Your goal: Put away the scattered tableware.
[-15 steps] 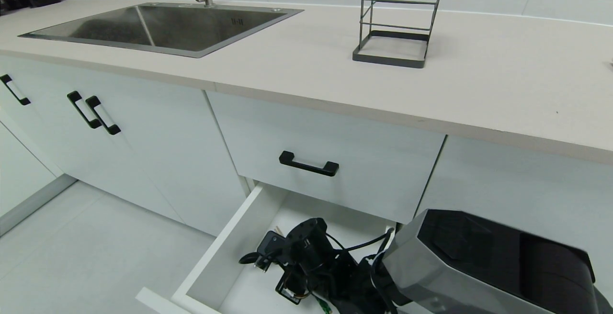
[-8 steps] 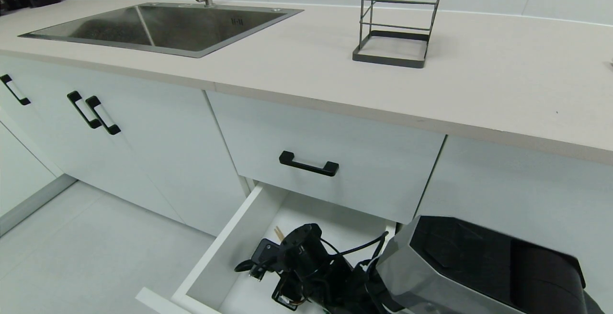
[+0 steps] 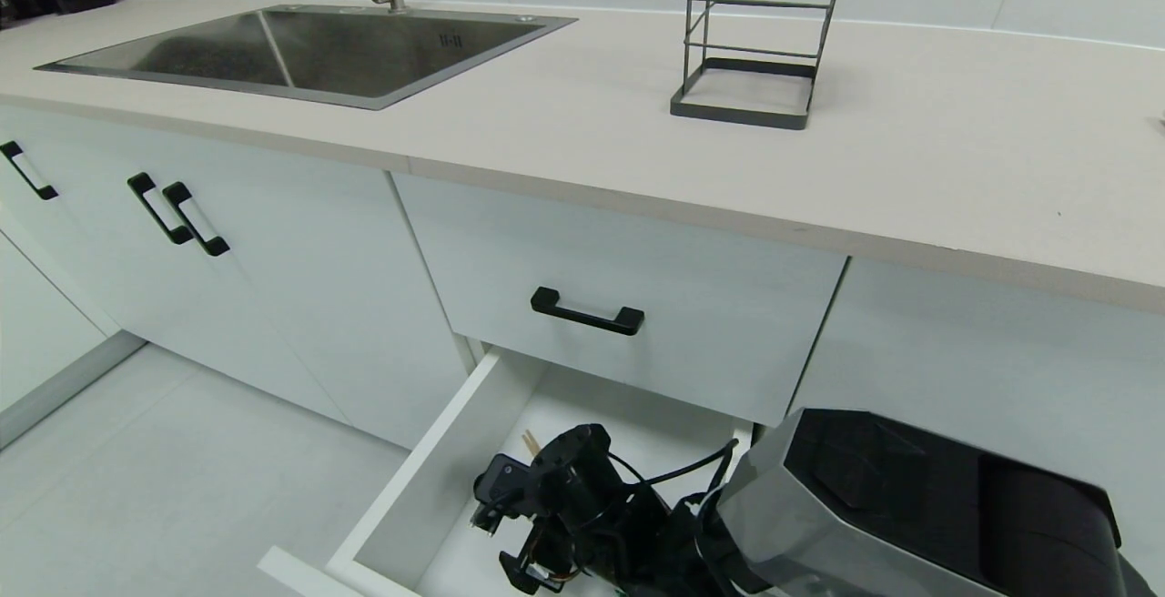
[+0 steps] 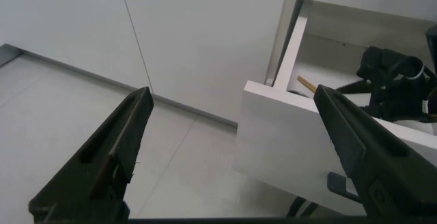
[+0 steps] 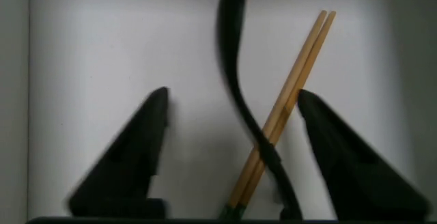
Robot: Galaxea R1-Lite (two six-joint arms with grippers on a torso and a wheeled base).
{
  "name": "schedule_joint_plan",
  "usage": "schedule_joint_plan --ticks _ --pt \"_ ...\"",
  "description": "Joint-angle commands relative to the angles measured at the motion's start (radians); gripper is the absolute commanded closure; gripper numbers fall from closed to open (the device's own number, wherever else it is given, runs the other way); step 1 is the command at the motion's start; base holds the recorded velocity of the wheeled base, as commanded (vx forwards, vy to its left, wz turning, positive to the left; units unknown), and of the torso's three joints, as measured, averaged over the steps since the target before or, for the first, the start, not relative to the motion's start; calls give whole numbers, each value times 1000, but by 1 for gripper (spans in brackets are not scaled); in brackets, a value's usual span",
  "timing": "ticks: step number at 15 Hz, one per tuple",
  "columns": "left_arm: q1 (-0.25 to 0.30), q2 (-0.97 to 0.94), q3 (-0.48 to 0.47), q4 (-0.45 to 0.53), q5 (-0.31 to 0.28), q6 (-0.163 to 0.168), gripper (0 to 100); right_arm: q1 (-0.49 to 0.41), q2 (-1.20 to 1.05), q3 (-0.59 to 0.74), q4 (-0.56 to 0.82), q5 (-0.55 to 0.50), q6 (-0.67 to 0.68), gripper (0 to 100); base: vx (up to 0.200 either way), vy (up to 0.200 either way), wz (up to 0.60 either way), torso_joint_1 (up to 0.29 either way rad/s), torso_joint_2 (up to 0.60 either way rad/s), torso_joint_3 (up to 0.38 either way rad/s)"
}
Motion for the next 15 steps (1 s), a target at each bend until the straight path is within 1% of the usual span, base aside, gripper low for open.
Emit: schedule_joint_plan --ticks 1,8,10,12,13,15 --pt "1 0 0 0 0 -2 0 29 -68 7 -1 0 0 0 0 0 0 0 0 0" --pt "1 0 0 0 0 0 0 96 -388 199 -1 -5 9 0 0 0 0 0 0 0" --pt "1 0 0 0 0 0 0 113 -467 277 -10 -5 27 0 0 0 0 0 0 0" --pt "1 0 0 0 0 0 0 148 -540 371 -24 -14 73 0 0 0 0 0 0 0" --pt "1 0 0 0 0 -2 0 157 -571 428 -53 -17 87 0 0 0 0 0 0 0" --pt "1 0 0 0 0 -2 0 154 -632 575 -168 -25 87 0 0 0 0 0 0 0"
